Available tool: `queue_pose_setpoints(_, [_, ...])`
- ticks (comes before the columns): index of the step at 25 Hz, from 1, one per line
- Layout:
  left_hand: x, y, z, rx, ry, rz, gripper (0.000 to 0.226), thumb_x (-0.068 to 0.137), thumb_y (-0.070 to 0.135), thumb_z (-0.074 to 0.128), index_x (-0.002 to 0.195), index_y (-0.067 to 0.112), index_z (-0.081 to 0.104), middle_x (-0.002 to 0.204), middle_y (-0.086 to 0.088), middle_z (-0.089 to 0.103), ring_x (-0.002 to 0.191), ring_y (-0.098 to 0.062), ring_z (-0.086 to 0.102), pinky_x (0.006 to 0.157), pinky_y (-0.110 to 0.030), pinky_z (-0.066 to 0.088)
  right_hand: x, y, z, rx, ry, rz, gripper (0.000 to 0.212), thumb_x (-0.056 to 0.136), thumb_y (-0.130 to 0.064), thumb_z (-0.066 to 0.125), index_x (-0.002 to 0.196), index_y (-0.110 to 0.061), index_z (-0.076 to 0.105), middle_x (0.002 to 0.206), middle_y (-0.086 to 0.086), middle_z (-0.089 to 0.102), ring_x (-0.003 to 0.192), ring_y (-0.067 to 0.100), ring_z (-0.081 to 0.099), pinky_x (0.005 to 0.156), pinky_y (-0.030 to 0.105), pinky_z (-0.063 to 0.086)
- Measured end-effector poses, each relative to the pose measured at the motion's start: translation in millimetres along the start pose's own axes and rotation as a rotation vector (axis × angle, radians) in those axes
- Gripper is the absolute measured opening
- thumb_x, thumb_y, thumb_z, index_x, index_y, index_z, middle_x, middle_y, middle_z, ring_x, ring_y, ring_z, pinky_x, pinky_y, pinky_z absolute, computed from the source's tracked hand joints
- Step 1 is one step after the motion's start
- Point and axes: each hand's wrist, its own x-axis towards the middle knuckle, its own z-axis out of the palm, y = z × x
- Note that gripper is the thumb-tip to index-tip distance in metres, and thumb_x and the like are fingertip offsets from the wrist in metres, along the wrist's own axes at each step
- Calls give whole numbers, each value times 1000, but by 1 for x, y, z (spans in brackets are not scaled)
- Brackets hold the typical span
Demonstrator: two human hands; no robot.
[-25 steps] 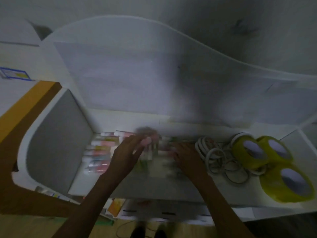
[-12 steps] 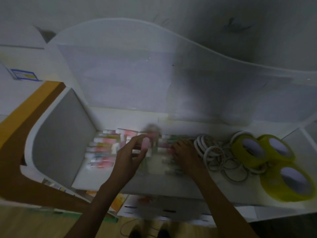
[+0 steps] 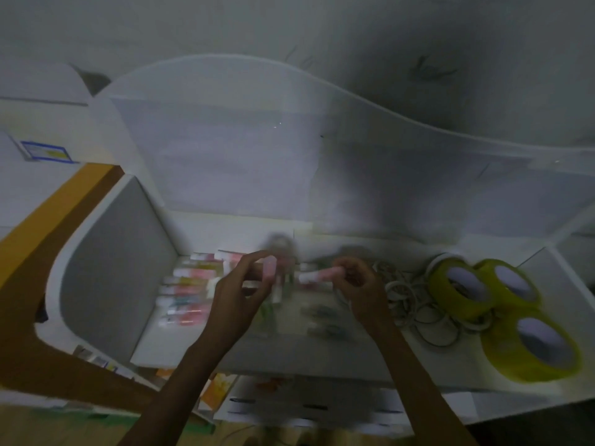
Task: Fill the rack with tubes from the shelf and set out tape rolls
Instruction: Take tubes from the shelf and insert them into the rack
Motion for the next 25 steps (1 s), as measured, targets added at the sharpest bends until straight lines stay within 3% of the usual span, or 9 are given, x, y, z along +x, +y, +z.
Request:
queue_pose_setpoints(4, [-5, 2, -9, -63, 29, -46, 45, 86, 8, 70, 124, 26, 56, 101, 11, 67, 93, -11, 66, 71, -26, 57, -3, -31, 12, 304, -30, 24, 18, 82, 12, 62, 91, -4, 63, 76, -8, 72, 74, 2, 66, 67, 15, 50])
queue_pose_setpoints(7, [-19, 7, -33, -96, 102, -98, 56, 81, -4, 71, 126, 27, 56, 104, 9, 65, 95, -16, 66, 72, -29, 58, -5, -36, 39, 384, -148, 84, 15, 88, -6, 64, 103, -5, 66, 98, 6, 71, 90, 20, 67, 75, 32, 55])
queue_pose_setpoints(9, [-33, 12, -57, -59, 168, -93, 55, 82, -3, 70, 128, 23, 54, 104, 11, 65, 94, -13, 66, 71, -26, 57, -11, -44, 64, 374, -217, 61, 17, 88, -14, 66, 105, -14, 66, 107, 8, 69, 93, 20, 65, 73, 31, 55])
queue_pose_setpoints(12, [-59, 19, -99, -21, 270, -103, 54, 85, 5, 70, 131, 26, 51, 104, 10, 64, 94, -12, 66, 70, -23, 56, -32, -70, 106, 314, -329, -82, 13, 91, -19, 60, 101, -20, 67, 102, 1, 69, 89, 17, 65, 68, 30, 54])
queue_pose_setpoints(16, [-100, 30, -159, 35, 410, -102, 54, 86, 7, 69, 131, 30, 50, 106, 12, 63, 96, -9, 65, 70, -19, 55, -70, -112, 164, 251, -482, -179, 17, 90, -14, 59, 98, -27, 68, 97, -9, 70, 91, 9, 66, 77, 25, 54])
queue_pose_setpoints(19, [-137, 32, -215, 102, 480, -79, 54, 87, 9, 68, 133, 30, 49, 108, 17, 62, 96, -7, 65, 69, -17, 54, -110, -143, 214, 297, -630, -181, 29, 87, 0, 64, 106, -21, 66, 102, -7, 71, 95, 10, 66, 78, 20, 51])
queue_pose_setpoints(21, [-161, 28, -255, 127, 502, -72, 53, 87, 11, 67, 134, 29, 48, 110, 18, 62, 97, -7, 65, 68, -17, 54, -141, -157, 249, 298, -678, -227, 33, 86, 3, 64, 111, -20, 64, 107, -5, 70, 101, 12, 66, 81, 23, 53])
queue_pose_setpoints(25, [-214, -1, -342, 155, 537, -97, 53, 87, 10, 67, 132, 33, 49, 111, 25, 59, 96, -3, 64, 67, -17, 54, -207, -175, 330, 272, -715, -255, 28, 88, -22, 67, 114, -34, 63, 113, -3, 68, 106, 19, 65, 87, 41, 53])
